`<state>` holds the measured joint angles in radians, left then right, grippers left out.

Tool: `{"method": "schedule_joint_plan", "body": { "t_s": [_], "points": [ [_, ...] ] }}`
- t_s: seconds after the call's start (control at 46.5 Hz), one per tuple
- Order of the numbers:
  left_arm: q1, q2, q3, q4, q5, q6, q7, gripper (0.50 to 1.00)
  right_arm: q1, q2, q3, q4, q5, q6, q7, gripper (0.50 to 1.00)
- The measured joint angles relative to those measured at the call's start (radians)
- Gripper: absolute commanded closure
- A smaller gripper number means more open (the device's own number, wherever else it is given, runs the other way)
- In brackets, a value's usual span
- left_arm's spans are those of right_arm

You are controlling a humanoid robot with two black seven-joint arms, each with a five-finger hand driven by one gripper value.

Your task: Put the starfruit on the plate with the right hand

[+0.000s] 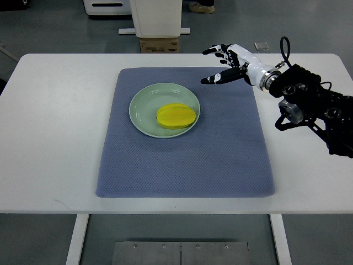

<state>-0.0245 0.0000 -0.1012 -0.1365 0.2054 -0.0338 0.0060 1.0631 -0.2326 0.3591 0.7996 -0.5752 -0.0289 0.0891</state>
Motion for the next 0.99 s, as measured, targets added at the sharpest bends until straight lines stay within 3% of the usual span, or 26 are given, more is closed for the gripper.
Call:
{"method": "schedule_joint_plan", "body": {
  "t_s": [0.215, 0.473, 0.989],
  "points": [
    [0.000, 0.000, 0.000, 0.000, 0.000, 0.000, 0.000, 0.500, -0.103, 0.014, 0.183, -0.050, 0.004, -0.024, -0.005, 0.500],
    [0.000, 0.000, 0.000, 0.000, 0.000, 0.000, 0.000, 0.500, -0.160, 0.104, 0.383, -0.103, 0.008, -0.116, -0.006, 0.500],
    [0.000, 0.000, 0.000, 0.000, 0.000, 0.000, 0.000, 0.500, -0.233, 0.186, 0.543, -0.104, 0.093, -0.184, 0.003, 0.500]
  ]
}}
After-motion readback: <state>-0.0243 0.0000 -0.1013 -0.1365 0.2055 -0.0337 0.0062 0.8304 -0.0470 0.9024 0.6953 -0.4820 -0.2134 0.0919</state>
